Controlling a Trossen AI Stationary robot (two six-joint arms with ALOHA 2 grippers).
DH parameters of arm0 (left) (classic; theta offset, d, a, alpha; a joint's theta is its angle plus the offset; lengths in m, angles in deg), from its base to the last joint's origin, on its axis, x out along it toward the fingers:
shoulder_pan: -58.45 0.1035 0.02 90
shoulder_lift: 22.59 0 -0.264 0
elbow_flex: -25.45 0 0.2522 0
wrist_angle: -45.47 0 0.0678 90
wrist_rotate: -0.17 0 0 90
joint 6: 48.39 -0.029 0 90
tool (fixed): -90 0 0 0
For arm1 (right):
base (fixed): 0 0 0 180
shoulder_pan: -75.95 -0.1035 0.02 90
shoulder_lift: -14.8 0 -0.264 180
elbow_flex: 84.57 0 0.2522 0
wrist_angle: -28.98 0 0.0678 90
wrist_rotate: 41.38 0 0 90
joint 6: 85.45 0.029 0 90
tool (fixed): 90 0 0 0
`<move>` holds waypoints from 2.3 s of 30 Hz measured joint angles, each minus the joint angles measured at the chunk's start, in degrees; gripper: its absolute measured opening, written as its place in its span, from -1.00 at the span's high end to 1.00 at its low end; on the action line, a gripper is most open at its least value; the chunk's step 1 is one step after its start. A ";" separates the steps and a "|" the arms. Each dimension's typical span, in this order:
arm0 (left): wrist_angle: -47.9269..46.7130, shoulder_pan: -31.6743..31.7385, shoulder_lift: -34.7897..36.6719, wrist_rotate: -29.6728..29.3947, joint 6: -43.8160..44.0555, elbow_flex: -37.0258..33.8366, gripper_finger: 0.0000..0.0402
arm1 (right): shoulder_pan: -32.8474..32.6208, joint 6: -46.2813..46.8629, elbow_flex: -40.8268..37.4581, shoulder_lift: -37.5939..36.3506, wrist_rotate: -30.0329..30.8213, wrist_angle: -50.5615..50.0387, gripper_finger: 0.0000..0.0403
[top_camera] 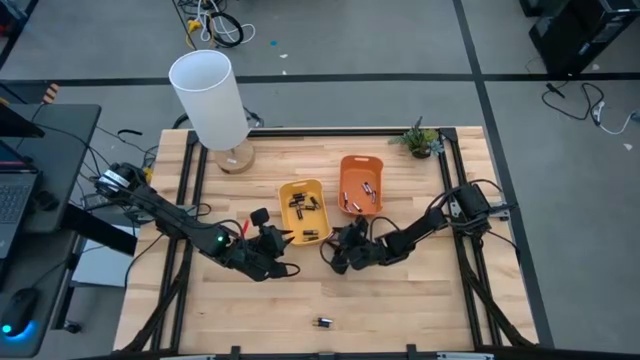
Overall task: Sort batteries
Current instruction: Put the center silver battery into the orange bin
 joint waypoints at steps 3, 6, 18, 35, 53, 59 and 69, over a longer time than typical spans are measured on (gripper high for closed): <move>0.46 0.00 0.00 0.00 -0.01 0.00 0.57 | -0.68 0.28 0.00 0.00 0.02 0.14 0.10; 0.61 0.00 0.02 0.00 0.00 0.00 0.57 | -1.84 1.98 -0.02 0.02 -0.47 1.76 0.21; 0.55 0.00 0.02 0.04 -0.01 0.00 0.57 | -8.64 -3.32 -0.02 -7.01 -0.87 6.95 0.53; 21.48 -7.54 -8.16 34.44 -9.72 -8.47 0.56 | -15.00 -8.59 8.88 -0.50 -1.93 6.63 0.12; 38.99 -9.72 -23.73 27.63 -10.97 -8.72 -0.02 | -15.59 -2.66 8.92 -0.94 -0.65 10.71 0.07; 40.46 -9.14 -25.09 28.95 -8.81 -8.73 0.21 | -16.85 -0.50 8.92 -0.94 -0.66 10.97 0.08; 45.33 -8.91 -25.36 27.12 -10.44 -9.03 0.79 | -19.52 2.58 8.92 -0.94 5.05 11.21 0.12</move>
